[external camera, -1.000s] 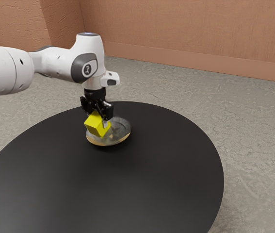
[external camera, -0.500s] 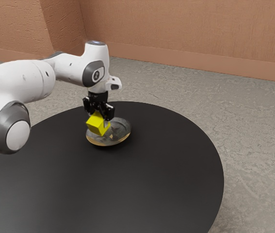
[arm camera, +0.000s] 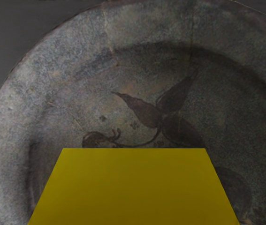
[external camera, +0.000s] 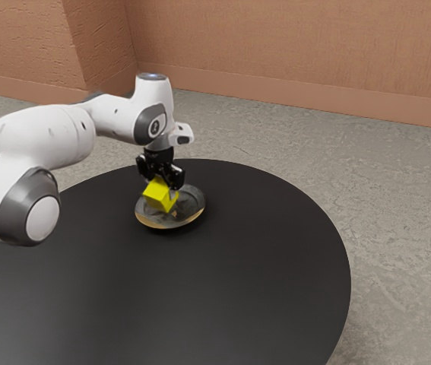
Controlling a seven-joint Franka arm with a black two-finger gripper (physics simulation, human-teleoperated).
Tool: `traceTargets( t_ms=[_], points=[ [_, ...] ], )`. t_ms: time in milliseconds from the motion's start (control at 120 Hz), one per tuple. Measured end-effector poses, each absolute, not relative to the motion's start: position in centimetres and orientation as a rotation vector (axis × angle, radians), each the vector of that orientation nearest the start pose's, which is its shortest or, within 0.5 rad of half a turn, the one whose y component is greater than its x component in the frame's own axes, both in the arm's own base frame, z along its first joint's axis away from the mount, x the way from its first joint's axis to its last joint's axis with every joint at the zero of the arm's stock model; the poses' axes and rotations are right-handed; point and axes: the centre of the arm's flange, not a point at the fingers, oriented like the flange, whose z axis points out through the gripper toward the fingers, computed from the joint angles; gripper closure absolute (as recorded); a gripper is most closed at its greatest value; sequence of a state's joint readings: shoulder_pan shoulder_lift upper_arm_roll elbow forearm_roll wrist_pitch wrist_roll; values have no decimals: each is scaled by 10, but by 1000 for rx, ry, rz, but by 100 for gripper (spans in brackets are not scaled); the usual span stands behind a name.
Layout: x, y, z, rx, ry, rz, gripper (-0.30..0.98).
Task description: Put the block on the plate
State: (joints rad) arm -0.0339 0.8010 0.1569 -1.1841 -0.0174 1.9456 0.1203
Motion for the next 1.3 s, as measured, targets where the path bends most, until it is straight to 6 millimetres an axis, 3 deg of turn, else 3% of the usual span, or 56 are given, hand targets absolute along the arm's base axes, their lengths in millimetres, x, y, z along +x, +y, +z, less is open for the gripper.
traceTargets(
  t_ms=[325,508,608,808,933,1033,1183,1300],
  points=[
    [754,57,314,-3050,62,17,9],
    [751,61,370,-3044,49,-89,4],
    [742,51,419,-3053,64,-148,2],
    [684,14,501,-3108,116,-139,1],
    [631,-18,567,-3152,166,-141,1],
    [591,-42,602,-3174,196,-94,0],
    [542,-71,625,-3190,225,15,0],
    [527,-94,626,-3193,251,74,0]
  ],
)
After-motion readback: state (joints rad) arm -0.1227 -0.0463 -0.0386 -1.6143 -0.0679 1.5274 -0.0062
